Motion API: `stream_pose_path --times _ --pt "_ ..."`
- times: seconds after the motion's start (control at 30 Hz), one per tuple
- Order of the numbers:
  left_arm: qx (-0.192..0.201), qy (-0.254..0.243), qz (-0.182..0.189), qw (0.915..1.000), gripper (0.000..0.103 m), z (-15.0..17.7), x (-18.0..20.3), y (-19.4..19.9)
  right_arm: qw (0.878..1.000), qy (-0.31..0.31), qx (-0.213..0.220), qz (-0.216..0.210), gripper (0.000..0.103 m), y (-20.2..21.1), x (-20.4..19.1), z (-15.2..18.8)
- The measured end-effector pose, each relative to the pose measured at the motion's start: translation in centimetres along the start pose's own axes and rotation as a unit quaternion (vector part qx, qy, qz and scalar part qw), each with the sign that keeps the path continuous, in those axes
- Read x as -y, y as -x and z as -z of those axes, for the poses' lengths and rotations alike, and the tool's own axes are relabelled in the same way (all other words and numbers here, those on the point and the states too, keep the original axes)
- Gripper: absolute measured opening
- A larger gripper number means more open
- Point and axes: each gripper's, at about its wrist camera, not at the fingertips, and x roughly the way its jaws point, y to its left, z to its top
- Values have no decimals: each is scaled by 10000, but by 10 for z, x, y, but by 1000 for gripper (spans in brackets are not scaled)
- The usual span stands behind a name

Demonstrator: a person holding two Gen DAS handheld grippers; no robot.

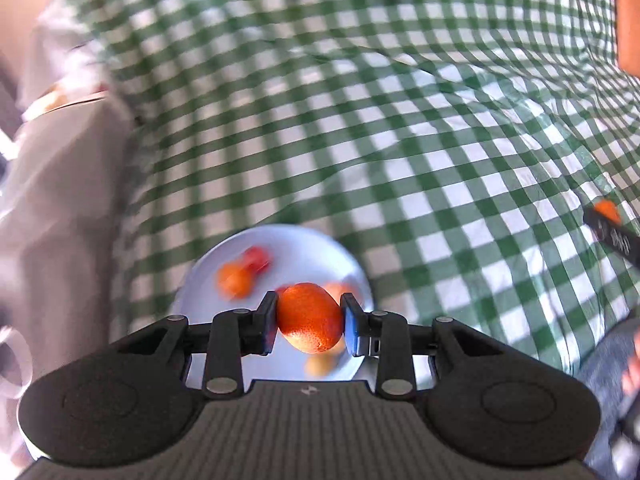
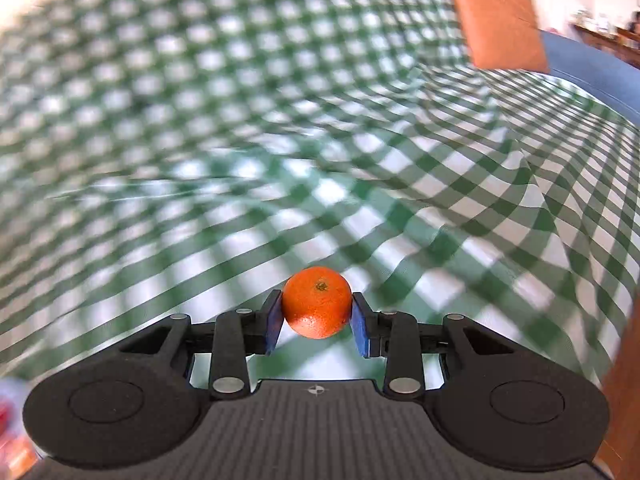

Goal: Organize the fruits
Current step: 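Carry both tangerines over the blue plate with both tools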

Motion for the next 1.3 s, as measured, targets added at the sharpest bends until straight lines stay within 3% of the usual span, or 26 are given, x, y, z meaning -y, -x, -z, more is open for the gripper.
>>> stream_pose_path --times 0.17,0.37,0.5,0.67,0.93,1.3 --pt "84 306 -52 9995 36 49 -40 56 9869 957 13 -1295 37 117 -44 33" --pt "169 597 -201 9979 36 111 -79 93 9584 1675 -226 -2299 37 201 -88 68" --pt "179 918 -121 9955 36 140 -99 105 9424 2308 -316 -2399 37 226 -110 92" --pt "295 1011 -5 9944 36 157 -108 115 9433 2395 -173 -2291 37 243 -115 89" --pt "356 993 121 9943 36 156 -108 111 9415 2569 -95 -2178 37 251 -121 97" --pt "30 985 154 9950 36 143 -108 78 9358 2781 -367 -2136 37 224 -130 98"
